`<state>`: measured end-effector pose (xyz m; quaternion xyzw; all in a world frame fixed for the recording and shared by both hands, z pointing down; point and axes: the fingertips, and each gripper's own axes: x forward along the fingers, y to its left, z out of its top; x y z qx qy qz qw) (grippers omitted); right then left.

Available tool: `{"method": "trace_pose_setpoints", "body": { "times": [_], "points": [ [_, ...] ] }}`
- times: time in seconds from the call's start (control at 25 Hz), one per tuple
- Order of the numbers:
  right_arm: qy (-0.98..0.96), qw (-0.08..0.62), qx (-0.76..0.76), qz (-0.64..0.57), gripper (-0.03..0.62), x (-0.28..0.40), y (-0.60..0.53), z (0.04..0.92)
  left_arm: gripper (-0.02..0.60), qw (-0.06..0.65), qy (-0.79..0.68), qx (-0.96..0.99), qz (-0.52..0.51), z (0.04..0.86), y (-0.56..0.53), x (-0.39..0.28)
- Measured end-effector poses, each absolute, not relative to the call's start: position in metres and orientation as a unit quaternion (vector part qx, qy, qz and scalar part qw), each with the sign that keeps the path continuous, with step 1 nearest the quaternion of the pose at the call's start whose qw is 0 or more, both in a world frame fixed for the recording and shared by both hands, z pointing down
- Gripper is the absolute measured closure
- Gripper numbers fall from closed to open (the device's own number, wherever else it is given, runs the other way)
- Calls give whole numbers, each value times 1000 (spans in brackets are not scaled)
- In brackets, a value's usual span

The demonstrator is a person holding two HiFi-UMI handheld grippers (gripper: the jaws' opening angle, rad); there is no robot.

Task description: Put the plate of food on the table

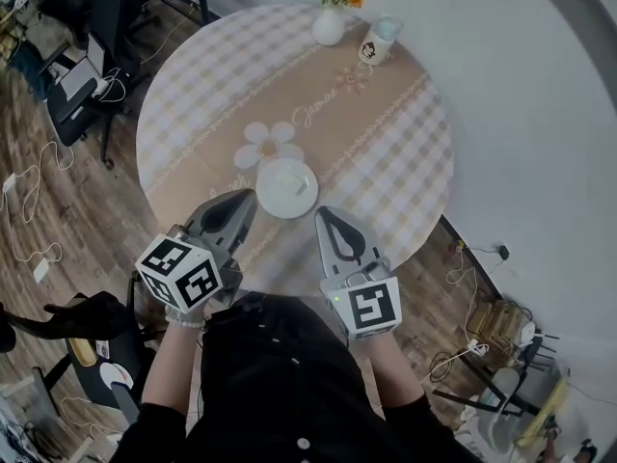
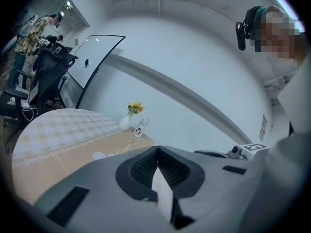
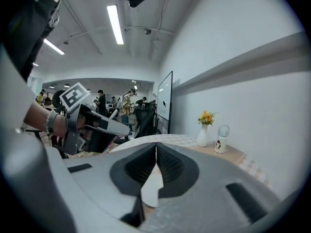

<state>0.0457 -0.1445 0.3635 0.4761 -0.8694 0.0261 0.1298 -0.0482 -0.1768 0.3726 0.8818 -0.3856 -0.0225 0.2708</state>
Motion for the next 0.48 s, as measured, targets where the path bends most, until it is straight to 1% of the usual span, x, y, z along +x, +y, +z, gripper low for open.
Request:
{"method": "trace_pose_setpoints", "body": {
  "times": [0.16,0.32,0.48],
  "points": [
    [-870,107,481,3,592,51,-139,337,578,247,-396,884,-35,355,-175,-53],
    [-869,92,487,-5,592,55,-137,320,579,225,-406,885,-15,329,-169,-53],
    [-871,84,484,-19,592,56,-135,313,579,207,-406,890,-21,308,-162,-51]
  ]
}}
